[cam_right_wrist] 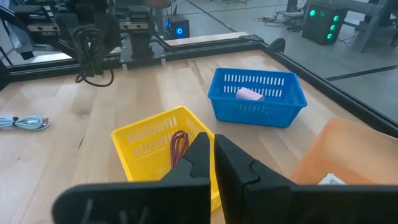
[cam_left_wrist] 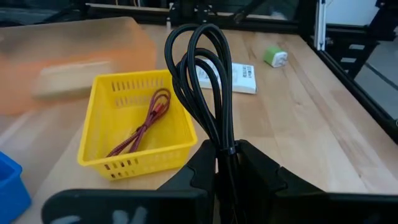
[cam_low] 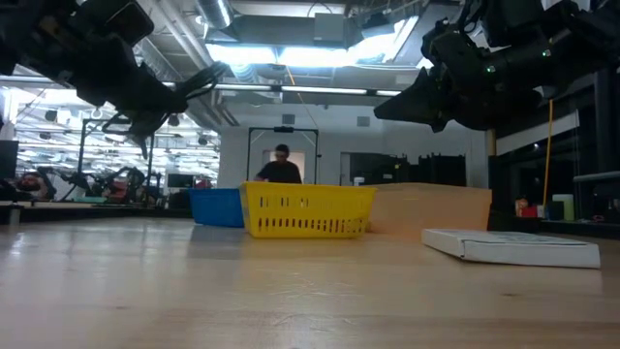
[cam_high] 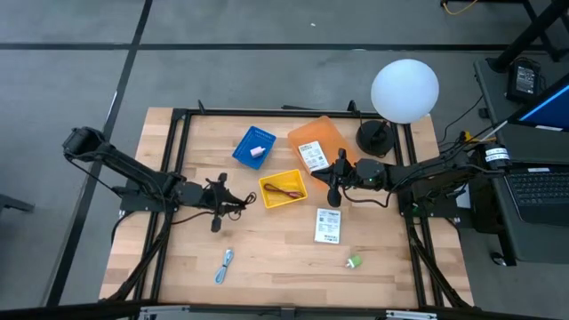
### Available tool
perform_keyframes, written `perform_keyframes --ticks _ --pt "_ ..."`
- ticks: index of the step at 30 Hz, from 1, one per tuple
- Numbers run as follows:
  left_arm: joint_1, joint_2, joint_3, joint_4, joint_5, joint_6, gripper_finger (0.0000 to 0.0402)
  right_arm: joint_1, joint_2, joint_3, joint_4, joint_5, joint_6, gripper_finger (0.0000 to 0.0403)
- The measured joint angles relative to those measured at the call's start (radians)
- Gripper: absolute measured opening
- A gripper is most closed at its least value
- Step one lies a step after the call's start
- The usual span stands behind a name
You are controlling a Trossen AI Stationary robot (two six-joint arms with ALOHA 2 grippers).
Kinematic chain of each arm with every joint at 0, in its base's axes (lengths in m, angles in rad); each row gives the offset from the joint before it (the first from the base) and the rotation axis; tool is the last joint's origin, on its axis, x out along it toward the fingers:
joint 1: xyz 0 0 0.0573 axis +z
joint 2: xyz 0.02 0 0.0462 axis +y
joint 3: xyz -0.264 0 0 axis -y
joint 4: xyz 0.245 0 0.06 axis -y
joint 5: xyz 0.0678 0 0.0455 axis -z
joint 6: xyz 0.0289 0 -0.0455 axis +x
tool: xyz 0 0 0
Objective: Pick and place items into bin
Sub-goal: Put the black USB cable into the yellow bin
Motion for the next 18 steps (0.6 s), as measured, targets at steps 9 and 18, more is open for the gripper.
perform_keyframes --ticks 9,18 --pt "0.036 0.032 0.0 0.101 -0.007 -0.01 0.0038 0.0 0.0 0.0 0.008 0.0 -0.003 0.0007" --pt "0.108 0.225 0.054 0.212 0.056 0.026 0.0038 0.0 0.0 0.0 0.007 0.0 -0.005 0.0007"
